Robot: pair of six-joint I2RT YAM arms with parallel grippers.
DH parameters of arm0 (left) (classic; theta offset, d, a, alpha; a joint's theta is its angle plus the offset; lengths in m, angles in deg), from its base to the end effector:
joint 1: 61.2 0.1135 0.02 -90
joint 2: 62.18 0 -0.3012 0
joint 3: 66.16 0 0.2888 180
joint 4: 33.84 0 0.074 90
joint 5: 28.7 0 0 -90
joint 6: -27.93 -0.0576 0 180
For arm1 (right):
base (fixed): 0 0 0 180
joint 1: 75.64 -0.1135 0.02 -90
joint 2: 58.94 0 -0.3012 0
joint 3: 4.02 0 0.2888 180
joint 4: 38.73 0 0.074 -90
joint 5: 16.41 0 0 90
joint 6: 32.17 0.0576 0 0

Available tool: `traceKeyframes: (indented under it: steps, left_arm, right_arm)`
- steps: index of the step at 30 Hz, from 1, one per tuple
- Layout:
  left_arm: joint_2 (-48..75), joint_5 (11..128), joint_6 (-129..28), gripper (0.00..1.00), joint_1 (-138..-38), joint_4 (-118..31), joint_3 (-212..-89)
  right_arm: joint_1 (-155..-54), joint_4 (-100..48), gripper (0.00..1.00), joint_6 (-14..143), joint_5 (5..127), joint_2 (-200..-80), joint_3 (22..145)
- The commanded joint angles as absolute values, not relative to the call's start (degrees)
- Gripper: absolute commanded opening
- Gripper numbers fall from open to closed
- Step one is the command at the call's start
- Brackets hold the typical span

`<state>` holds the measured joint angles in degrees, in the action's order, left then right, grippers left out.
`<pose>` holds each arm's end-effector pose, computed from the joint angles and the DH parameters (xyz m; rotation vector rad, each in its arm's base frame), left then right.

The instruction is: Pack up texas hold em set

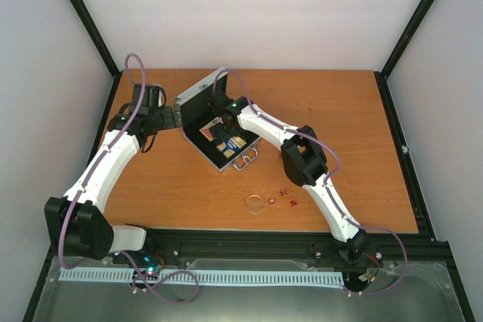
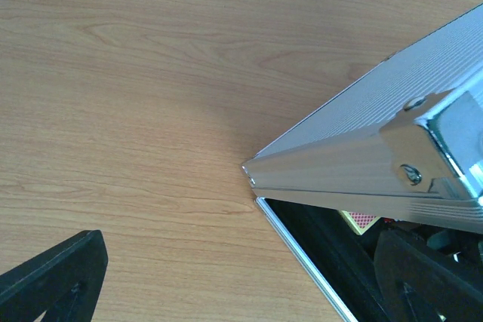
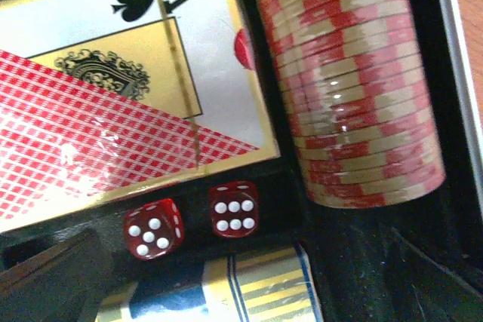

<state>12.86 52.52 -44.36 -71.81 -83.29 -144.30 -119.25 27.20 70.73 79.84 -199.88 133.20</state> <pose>0.3171 -0.0505 0.3254 -0.2192 2.3581 -0.0557 0.4299 0.4008 0.1615 -0.7089 2.6841 0.1024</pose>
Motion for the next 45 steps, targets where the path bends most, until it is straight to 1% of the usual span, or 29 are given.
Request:
traceKeyframes:
  steps: [1, 19, 24, 27, 31, 38, 41, 45]
  left_arm:
    - [13.13, 52.03, -44.75, 1.00, -71.66, -83.81, -144.70]
    - [12.90, 51.69, -44.88, 1.00, -71.66, -83.99, -144.18]
    - [12.79, 51.64, -44.72, 1.00, -71.66, -84.07, -144.15]
    - [12.71, 51.63, -44.67, 1.00, -71.66, -84.15, -144.24]
    - [12.70, 51.60, -44.58, 1.00, -71.66, -84.26, -144.32]
    - [13.11, 51.74, -44.58, 1.00, -71.66, -83.91, -144.59]
    - [13.31, 52.01, -44.52, 1.00, -71.67, -83.89, -144.92]
    - [13.31, 52.47, -44.18, 1.00, -71.61, -83.71, -145.07]
  right_arm:
    - [-119.06, 28.09, 1.00, 71.13, 83.38, -197.87, 133.92]
    - [-118.45, 28.33, 1.00, 73.07, 91.93, -198.88, 134.36]
    - [-118.35, 28.18, 1.00, 72.25, 91.58, -198.58, 134.14]
    - [-118.35, 27.02, 1.00, 70.77, 88.37, -197.18, 133.49]
    - [-118.35, 24.19, 1.00, 68.79, 83.65, -192.80, 128.27]
    - [-118.89, 27.63, 1.00, 67.42, 78.99, -186.33, 124.74]
    - [-119.55, 28.55, 1.00, 68.53, 79.88, -180.81, 118.65]
    - [-119.84, 28.53, 1.00, 72.67, 79.64, -170.14, 103.76]
